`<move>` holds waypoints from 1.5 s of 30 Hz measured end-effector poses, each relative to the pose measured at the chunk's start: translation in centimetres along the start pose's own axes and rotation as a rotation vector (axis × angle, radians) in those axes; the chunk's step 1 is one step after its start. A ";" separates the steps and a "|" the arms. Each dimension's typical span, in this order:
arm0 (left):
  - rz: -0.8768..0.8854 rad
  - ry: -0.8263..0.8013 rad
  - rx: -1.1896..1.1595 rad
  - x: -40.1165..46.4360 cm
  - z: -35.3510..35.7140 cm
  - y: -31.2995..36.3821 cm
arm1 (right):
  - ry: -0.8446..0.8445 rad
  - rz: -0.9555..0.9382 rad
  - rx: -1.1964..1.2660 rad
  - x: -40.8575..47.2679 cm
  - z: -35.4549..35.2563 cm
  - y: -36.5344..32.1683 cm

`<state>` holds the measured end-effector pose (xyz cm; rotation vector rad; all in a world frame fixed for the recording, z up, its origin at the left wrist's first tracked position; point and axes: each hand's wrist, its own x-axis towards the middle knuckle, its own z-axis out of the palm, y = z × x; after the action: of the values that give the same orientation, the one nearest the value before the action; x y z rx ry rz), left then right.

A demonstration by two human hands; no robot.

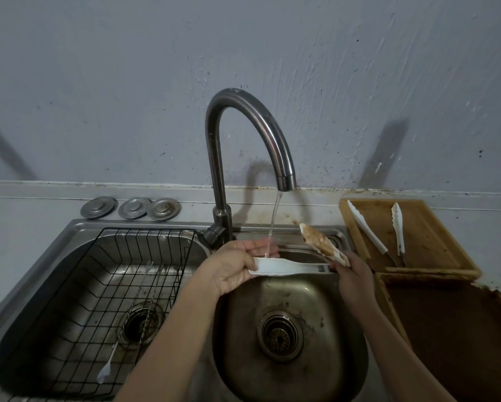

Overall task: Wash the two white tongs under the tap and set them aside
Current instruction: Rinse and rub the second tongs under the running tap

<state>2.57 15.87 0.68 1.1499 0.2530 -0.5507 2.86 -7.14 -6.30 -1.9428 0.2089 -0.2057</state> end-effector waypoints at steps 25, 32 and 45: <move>0.335 0.318 0.827 1.1 -0.2 -1.9 | -0.070 -0.079 -0.128 -1.3 -0.3 -0.2; 0.430 0.324 0.477 0.5 0.4 -1.2 | -0.313 -0.020 -0.261 -2.3 -0.4 0.6; 0.207 0.190 0.429 0.2 2.0 -2.2 | -0.192 -0.010 0.098 -3.1 -0.9 -3.1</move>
<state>1.33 13.31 -0.36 1.6282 0.1794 -0.3184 -0.25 -6.05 -3.24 -1.8535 0.0606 -0.0345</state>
